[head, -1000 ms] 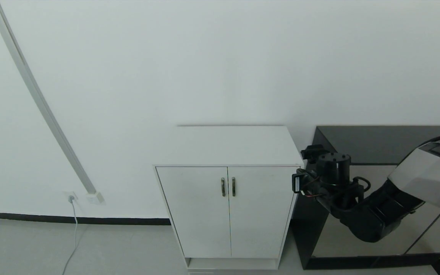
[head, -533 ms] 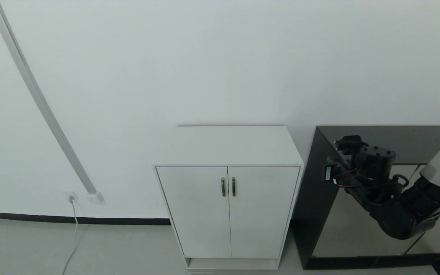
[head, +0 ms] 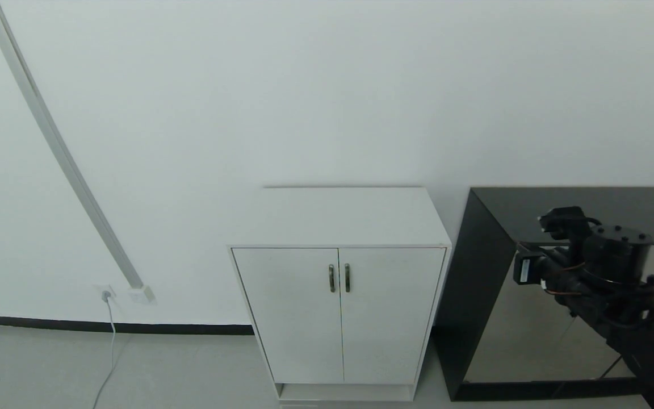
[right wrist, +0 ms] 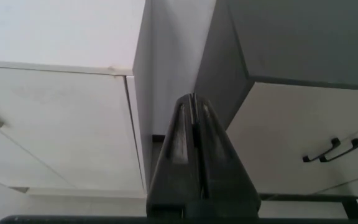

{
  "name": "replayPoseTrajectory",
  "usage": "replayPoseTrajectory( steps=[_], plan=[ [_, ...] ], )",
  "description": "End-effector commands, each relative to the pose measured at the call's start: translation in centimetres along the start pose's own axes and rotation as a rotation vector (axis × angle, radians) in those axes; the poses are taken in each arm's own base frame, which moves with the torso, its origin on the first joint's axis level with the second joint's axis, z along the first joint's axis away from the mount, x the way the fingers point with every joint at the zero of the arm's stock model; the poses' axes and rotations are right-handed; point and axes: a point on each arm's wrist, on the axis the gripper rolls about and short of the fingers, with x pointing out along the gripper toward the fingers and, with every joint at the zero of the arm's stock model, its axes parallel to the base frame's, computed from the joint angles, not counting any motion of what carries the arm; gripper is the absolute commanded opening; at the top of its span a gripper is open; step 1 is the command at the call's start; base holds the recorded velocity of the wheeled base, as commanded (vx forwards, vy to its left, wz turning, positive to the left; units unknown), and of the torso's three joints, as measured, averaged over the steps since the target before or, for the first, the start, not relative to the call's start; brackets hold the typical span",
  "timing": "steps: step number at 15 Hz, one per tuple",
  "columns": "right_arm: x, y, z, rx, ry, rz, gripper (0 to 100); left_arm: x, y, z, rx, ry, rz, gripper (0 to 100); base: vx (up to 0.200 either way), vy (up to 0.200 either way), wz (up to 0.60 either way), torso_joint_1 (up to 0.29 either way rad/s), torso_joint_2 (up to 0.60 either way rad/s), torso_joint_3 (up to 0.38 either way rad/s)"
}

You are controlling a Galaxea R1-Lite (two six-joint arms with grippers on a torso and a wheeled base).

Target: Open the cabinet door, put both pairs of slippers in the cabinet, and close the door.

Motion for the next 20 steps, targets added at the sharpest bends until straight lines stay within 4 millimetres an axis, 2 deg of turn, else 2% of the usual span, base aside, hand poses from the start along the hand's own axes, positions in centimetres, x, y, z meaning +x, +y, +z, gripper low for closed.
replayPoseTrajectory(
  steps=[1, 4, 6, 8, 9, 13, 17, 20],
  plan=[
    [-7.3, -1.2, 1.6, 0.000, -0.021, 0.024, 0, 0.0, 0.0, 0.0, 0.000, 0.001, 0.001, 0, 0.000, 0.000, 0.00, 0.000, 0.00, 0.000],
    [-12.6, -2.5, -0.2, -0.009, 0.028, 0.018, 0, 0.0, 0.0, 0.0, 0.000, 0.001, -0.001, 0, 0.000, 0.000, 0.00, 0.000, 0.00, 0.000],
    [-15.2, -3.4, -1.4, -0.012, 0.048, -0.002, 0, 0.0, 0.0, 0.0, 0.000, 0.001, -0.001, 0, 0.000, 0.000, 0.00, 0.000, 0.00, 0.000],
    [-16.5, -4.5, -1.4, -0.003, 0.057, -0.064, 0, 0.0, 0.0, 0.0, 0.000, 0.001, -0.001, 0, 0.000, 0.000, 0.00, 0.000, 0.00, 0.000],
    [-18.3, -5.3, -1.4, 0.004, 0.068, -0.082, 0, 0.0, 0.0, 0.0, 0.000, 0.001, -0.001, 0, 0.000, 0.000, 0.00, 0.000, 0.00, 0.000],
    [-24.3, -5.9, -2.9, 0.004, 0.101, -0.041, 0, 0.0, 0.0, 0.0, 0.000, 0.001, -0.001, 0, 0.000, 0.000, 0.00, 0.000, 0.00, 0.000],
    [-28.3, -5.9, -6.3, 0.003, 0.181, 0.042, 0, 0.0, 0.0, 0.0, 0.000, 0.001, -0.001, 0, 0.000, 0.000, 0.00, 0.000, 0.00, 0.000],
    [-29.3, -5.7, -7.1, 0.003, 0.137, 0.149, 0, 0.0, 0.0, 0.0, 0.000, 0.001, -0.001, 0, 0.000, 0.000, 0.00, 0.000, 0.00, 0.000]
  ],
)
